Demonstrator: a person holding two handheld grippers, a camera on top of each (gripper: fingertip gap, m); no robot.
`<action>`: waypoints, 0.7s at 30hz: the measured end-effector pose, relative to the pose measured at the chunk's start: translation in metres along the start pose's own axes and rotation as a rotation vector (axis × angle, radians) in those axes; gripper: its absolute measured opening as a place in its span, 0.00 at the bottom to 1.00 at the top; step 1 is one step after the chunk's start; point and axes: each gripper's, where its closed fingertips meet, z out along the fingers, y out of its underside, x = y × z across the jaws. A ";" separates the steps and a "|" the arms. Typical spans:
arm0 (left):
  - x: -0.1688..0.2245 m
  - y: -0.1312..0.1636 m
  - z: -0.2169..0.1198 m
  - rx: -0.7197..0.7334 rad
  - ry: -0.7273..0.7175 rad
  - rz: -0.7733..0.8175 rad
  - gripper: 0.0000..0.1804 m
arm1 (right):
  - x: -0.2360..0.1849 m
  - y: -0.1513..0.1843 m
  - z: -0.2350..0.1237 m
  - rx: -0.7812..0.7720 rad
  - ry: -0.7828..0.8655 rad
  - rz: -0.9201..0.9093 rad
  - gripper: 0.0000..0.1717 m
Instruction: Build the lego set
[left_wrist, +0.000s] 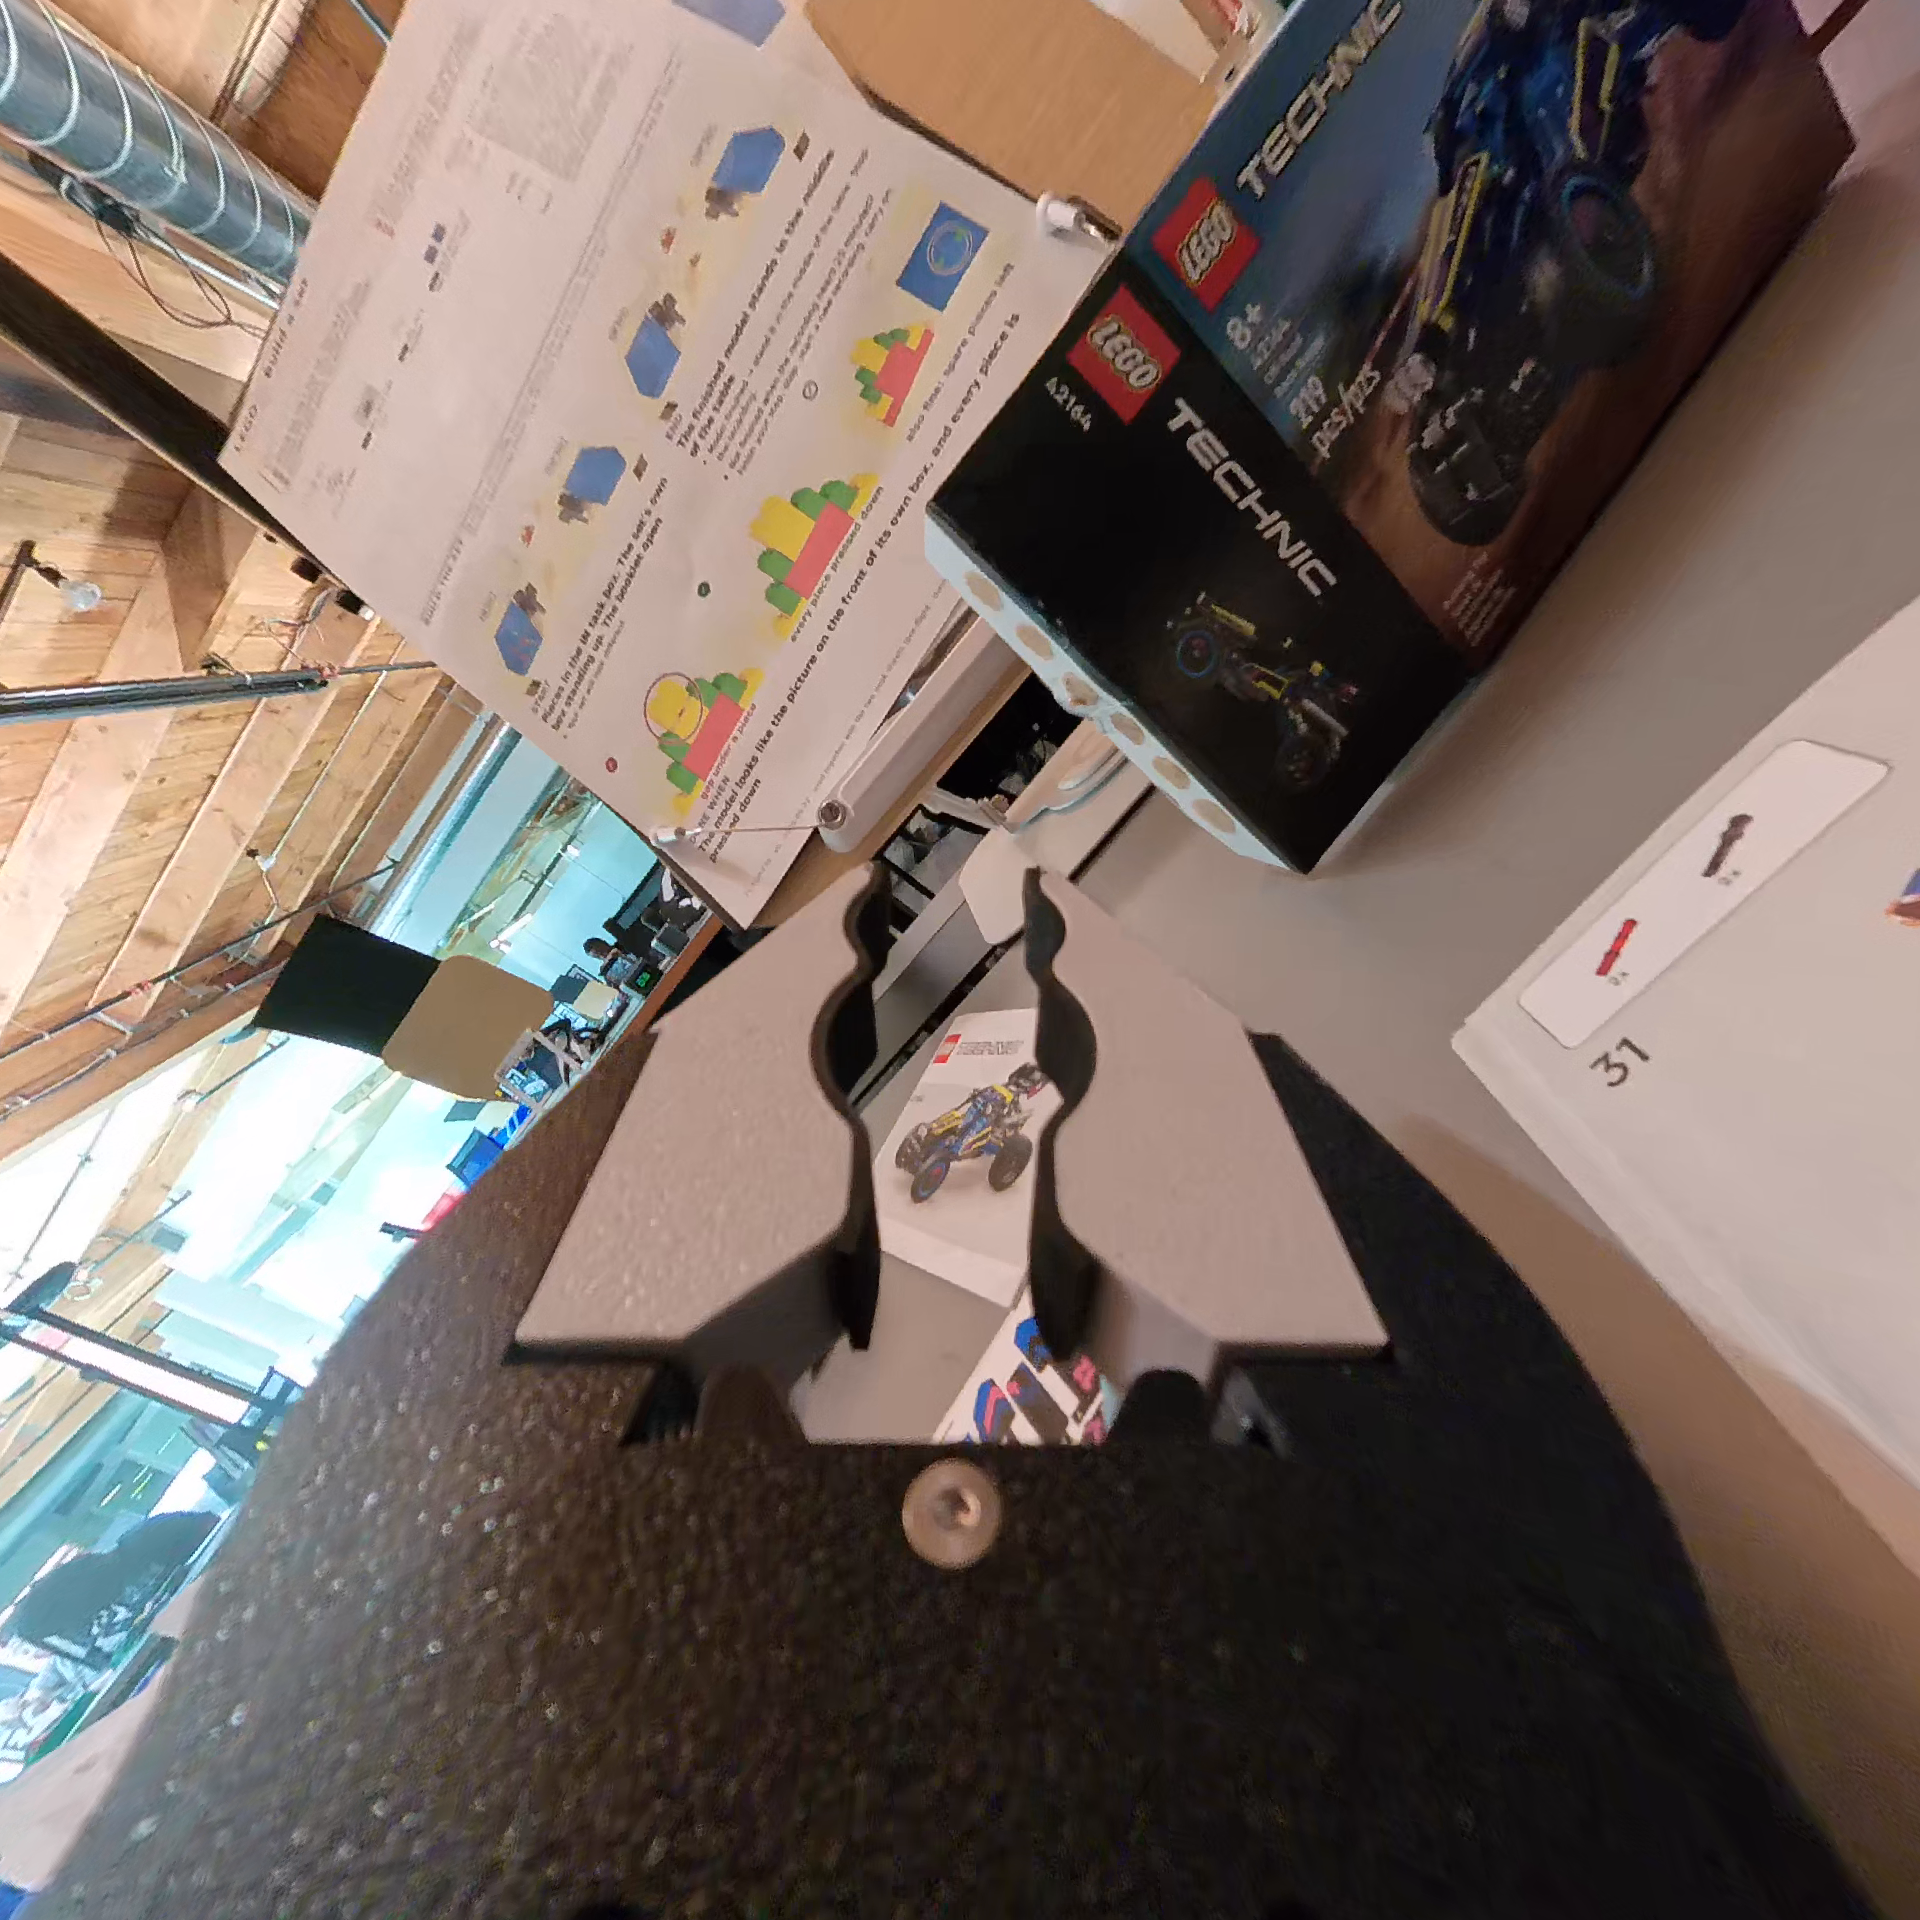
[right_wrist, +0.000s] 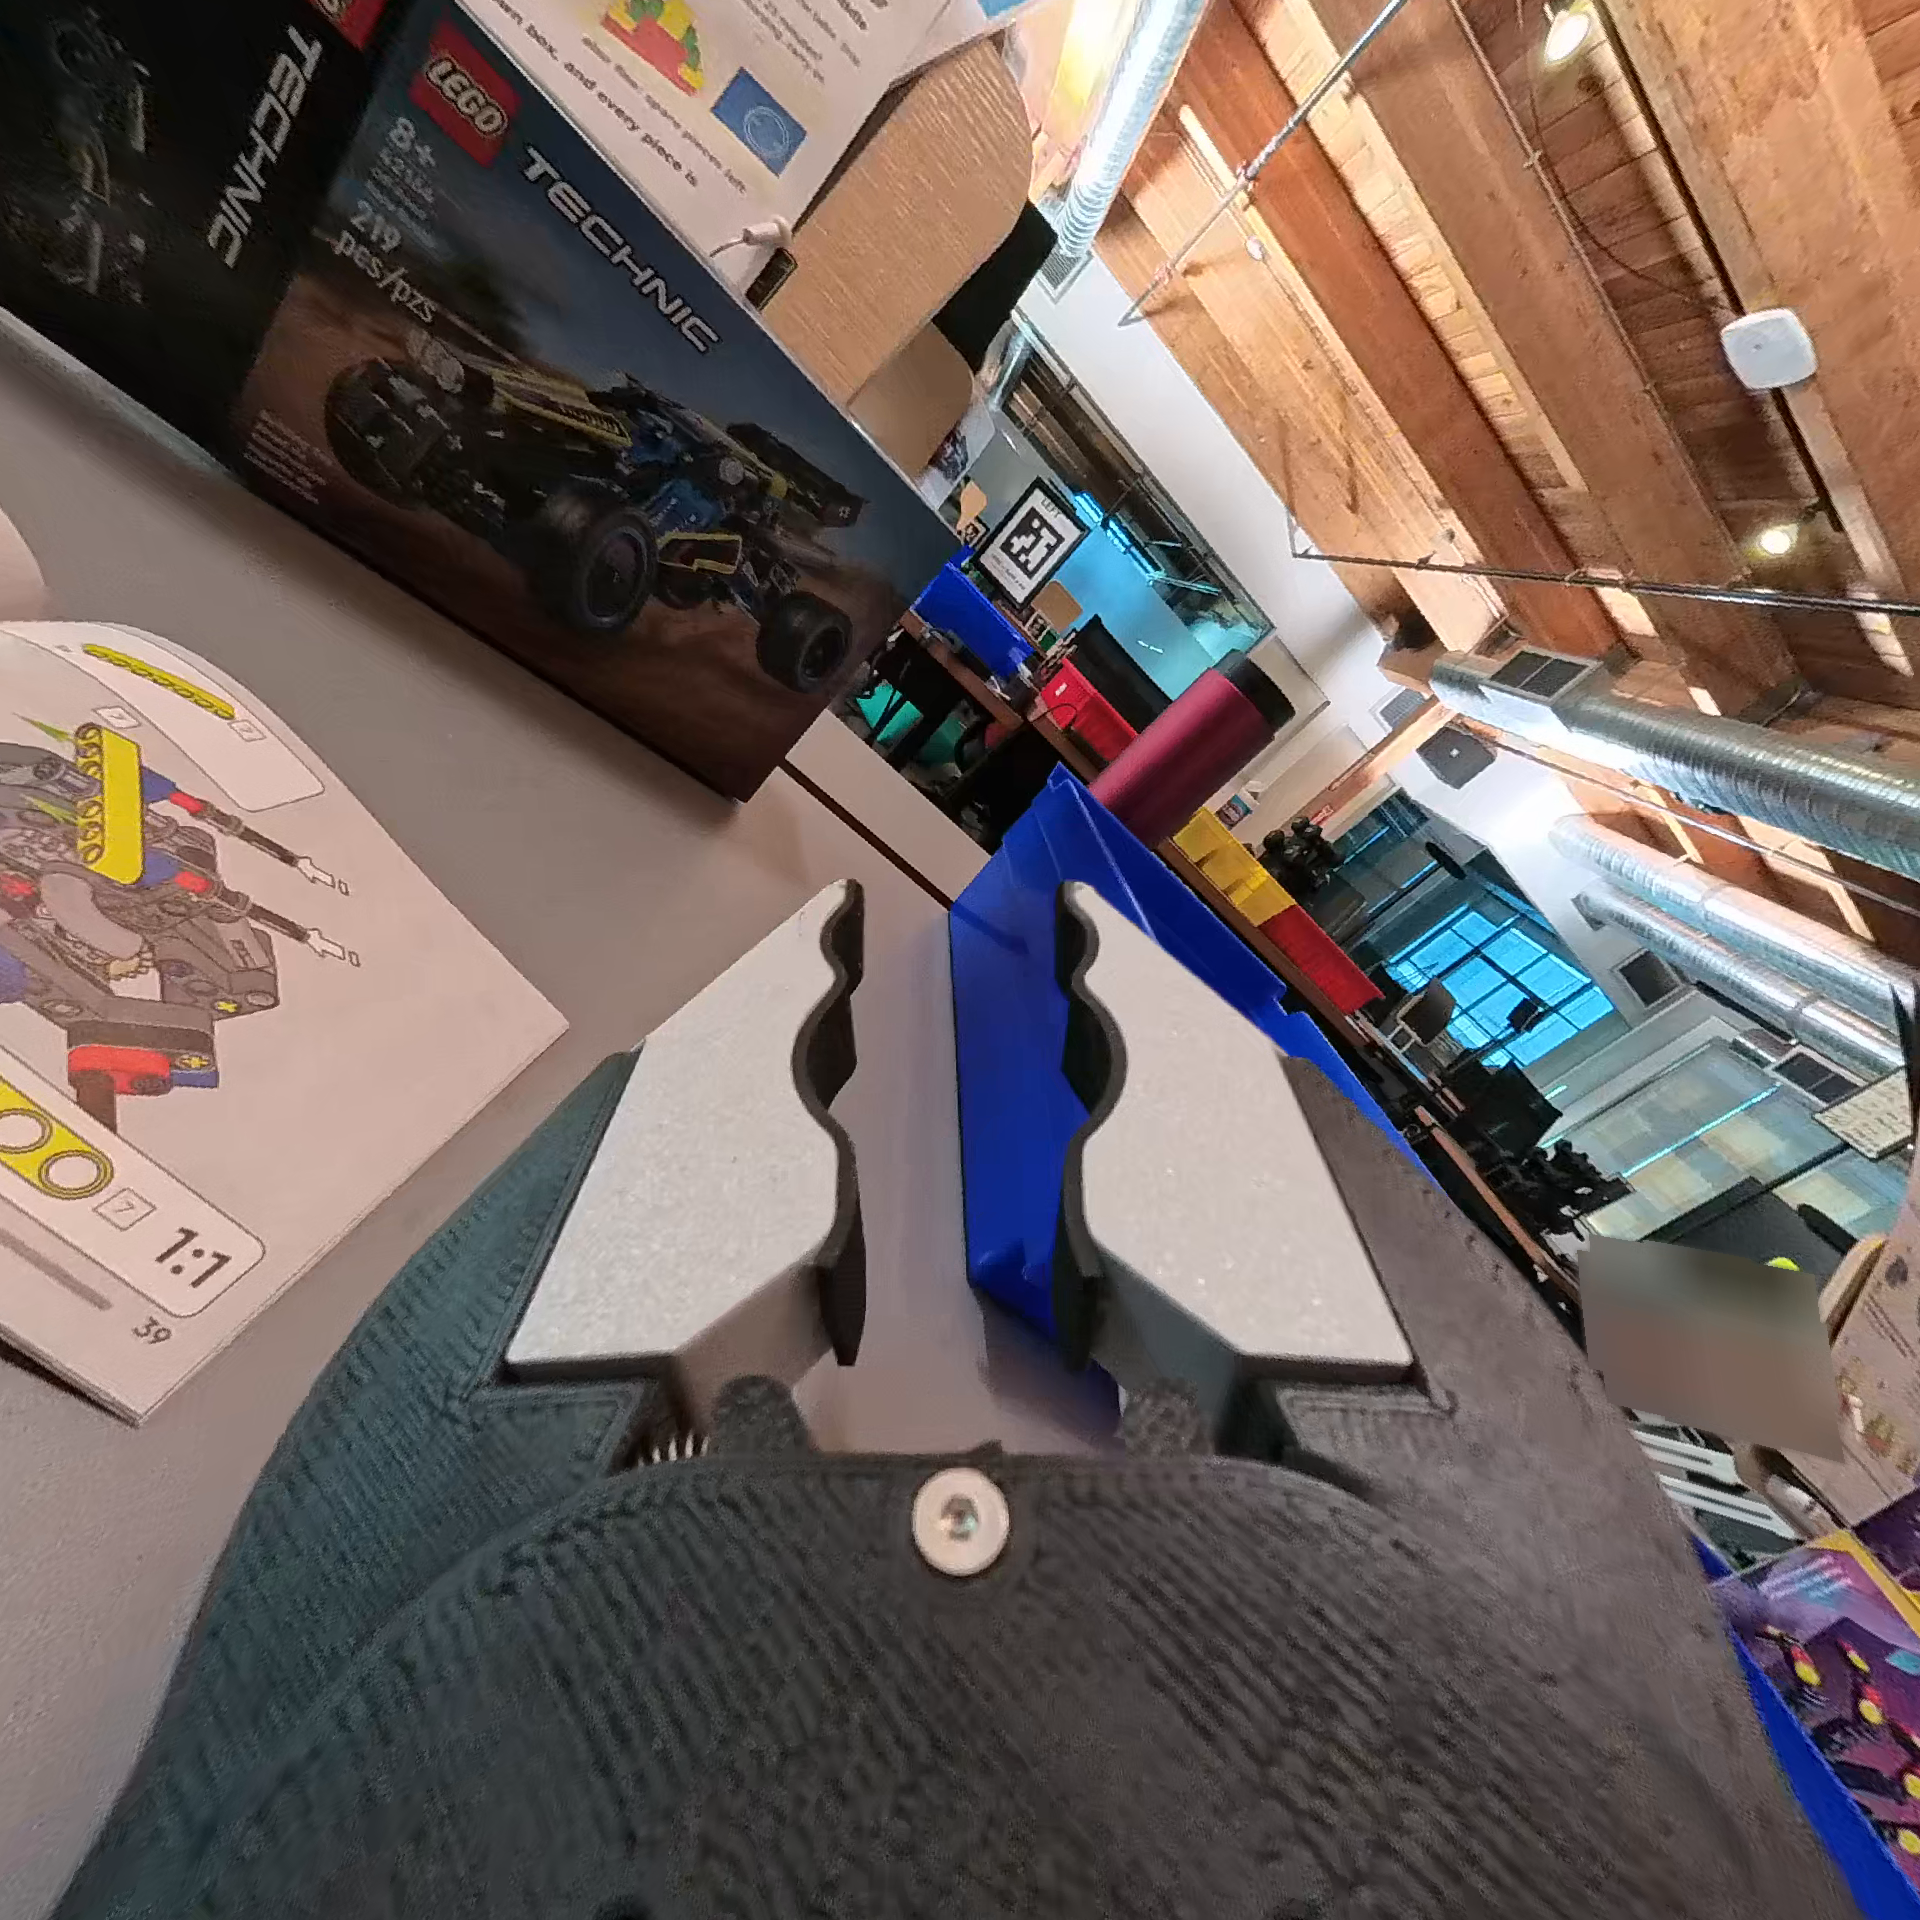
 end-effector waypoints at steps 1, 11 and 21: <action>0.001 -0.002 -0.001 0.010 0.003 -0.001 0.12 | 0.000 0.000 0.000 0.001 -0.003 0.007 0.20; 0.001 -0.008 -0.002 0.036 0.008 -0.045 0.11 | -0.005 0.006 -0.001 -0.033 -0.004 -0.011 0.19; -0.003 -0.019 -0.004 0.065 0.009 -0.085 0.09 | 0.001 0.009 -0.001 -0.038 0.018 0.015 0.18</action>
